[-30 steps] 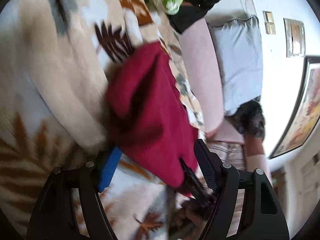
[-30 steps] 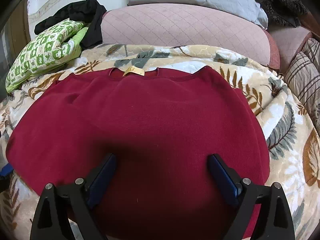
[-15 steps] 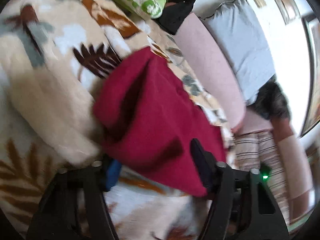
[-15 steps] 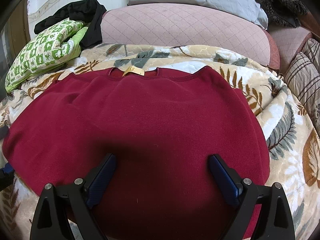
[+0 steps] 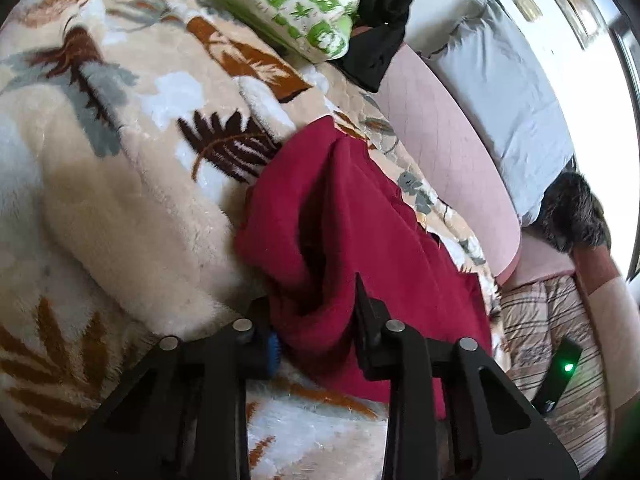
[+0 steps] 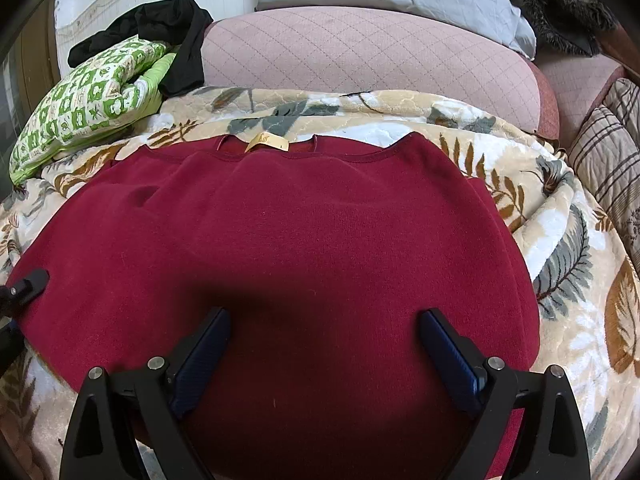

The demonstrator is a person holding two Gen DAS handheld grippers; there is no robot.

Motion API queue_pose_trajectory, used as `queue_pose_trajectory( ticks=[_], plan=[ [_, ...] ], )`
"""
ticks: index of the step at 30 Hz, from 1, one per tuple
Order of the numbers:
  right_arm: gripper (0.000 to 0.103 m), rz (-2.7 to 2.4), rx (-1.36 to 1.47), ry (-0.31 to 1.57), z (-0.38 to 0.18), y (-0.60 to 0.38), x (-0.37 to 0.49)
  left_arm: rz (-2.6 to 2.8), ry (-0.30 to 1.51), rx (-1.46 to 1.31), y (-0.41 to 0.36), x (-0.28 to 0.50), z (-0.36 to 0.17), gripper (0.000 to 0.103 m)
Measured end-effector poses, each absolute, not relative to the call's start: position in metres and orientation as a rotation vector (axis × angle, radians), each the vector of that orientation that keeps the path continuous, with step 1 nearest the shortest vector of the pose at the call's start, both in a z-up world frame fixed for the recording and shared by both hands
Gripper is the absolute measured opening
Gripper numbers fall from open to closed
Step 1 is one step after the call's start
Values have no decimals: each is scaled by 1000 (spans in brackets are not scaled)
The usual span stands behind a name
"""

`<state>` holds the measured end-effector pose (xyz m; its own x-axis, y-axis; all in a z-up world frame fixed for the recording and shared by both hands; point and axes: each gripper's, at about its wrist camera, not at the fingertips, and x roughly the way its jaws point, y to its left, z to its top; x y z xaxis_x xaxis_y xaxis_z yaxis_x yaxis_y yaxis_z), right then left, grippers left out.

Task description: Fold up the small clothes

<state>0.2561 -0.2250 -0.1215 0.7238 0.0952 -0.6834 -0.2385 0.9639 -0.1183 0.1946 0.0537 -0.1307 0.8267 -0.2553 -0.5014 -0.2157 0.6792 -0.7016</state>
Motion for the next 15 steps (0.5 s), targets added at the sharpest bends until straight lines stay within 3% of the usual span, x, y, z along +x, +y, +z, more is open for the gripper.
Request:
queue_pose_trajectory(
  ticks=[3, 8, 15],
  plan=[
    [93, 174, -206, 726, -113, -226, 253, 21, 609, -723, 41, 196, -121, 23],
    [90, 289, -65, 561, -52, -241, 231, 97, 571, -467, 11, 196, -100, 22],
    [91, 694, 113, 879, -23, -183, 331, 147, 488, -162, -25, 192, -82, 22]
  ],
)
